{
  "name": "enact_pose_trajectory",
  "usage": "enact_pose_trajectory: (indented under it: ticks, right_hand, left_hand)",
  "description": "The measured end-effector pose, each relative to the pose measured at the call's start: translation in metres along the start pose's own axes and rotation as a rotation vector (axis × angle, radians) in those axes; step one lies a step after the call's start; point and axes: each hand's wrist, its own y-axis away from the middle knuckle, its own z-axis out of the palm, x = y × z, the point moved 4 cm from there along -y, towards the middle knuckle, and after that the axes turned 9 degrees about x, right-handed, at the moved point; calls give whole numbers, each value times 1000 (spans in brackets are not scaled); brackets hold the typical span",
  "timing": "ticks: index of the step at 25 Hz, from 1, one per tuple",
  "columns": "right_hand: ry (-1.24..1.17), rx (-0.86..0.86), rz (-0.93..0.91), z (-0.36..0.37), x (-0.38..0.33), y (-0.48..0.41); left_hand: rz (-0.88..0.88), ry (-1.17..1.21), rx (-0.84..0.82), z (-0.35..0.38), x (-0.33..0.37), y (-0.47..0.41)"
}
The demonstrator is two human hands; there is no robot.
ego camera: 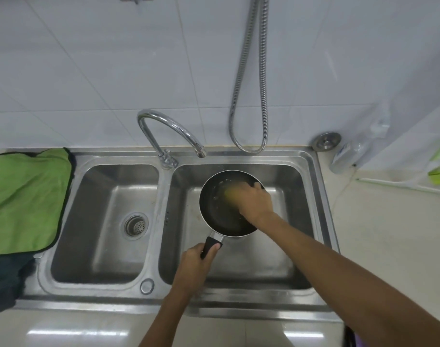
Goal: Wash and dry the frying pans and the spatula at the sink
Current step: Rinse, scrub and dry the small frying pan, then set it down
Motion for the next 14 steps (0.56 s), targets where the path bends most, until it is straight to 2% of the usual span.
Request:
enact_pose_trajectory:
  ticks: [2, 4, 6, 10, 14]
  right_hand:
    - [-13, -52, 5, 1, 6, 21]
    - [-94, -81, -44, 3, -16, 39]
    - [-140, -39, -110, 2, -40, 30]
    - [-48, -6, -38, -11, -21, -15]
    - [55, -90, -83, -5, -1, 13]
  left_hand:
    - [1, -12, 0, 1, -1, -5]
    - [8, -12, -15, 6, 1, -3]
    - [17, -8, -11, 11, 4, 0]
    - [-2, -5, 21, 8, -1, 4]
    - [8, -12, 46, 3, -8, 1]
